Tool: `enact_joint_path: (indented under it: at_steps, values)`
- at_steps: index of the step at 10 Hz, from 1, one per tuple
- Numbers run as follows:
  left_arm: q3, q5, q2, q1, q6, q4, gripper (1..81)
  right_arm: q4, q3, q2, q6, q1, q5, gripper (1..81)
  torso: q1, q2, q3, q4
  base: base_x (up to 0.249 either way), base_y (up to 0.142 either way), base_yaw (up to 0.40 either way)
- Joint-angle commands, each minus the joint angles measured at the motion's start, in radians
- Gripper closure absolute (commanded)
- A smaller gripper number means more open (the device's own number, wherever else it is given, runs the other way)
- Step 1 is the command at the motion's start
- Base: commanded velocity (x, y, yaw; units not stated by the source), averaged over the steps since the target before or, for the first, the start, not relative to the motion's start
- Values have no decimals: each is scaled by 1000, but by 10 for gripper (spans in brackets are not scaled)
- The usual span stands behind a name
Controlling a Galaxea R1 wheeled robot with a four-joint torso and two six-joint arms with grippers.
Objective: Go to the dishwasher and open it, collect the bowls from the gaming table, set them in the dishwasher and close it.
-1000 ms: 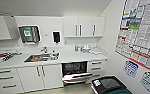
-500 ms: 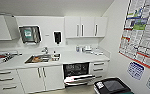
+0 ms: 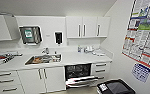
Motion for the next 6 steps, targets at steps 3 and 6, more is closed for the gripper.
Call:
enact_joint_path:
  at_steps: [3,6]
  values:
    - [-13,14,-20,-46,3,-5,811,-3,-8,-15,0,44,-40,811,0,0,0,0,85,61,0]
    - [-13,16,-20,-46,3,-4,811,-3,-6,-15,1,41,-40,811,0,0,0,0,85,0,0]
